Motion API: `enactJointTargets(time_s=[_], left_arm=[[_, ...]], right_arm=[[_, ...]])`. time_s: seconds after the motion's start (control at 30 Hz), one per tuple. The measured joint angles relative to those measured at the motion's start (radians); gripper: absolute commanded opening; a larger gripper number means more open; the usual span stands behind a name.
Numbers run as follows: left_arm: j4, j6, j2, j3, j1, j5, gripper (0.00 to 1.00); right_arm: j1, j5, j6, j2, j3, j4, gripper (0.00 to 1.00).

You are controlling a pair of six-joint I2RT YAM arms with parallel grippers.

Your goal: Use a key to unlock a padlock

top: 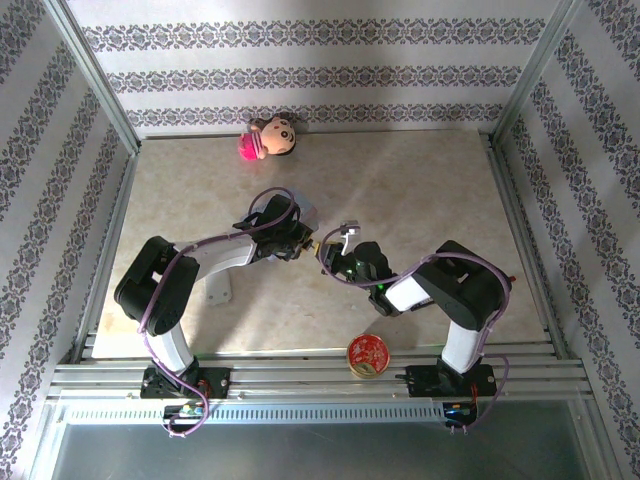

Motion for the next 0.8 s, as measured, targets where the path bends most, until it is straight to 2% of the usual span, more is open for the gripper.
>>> enactJointTargets(time_s=[0.43,0.8], left_arm=[[-0.016,0.019,0.005,0.002,0.000,0.001,0.03],[-0.017,0.019,0.020,0.018,0.000,-0.011,0.03]], right_arm=[[0.007,-0.018,-0.093,-0.053,0.036,-0.171,0.00],[-0.017,-0.064,-0.071,-0.031,0.072,-0.196,0.00]])
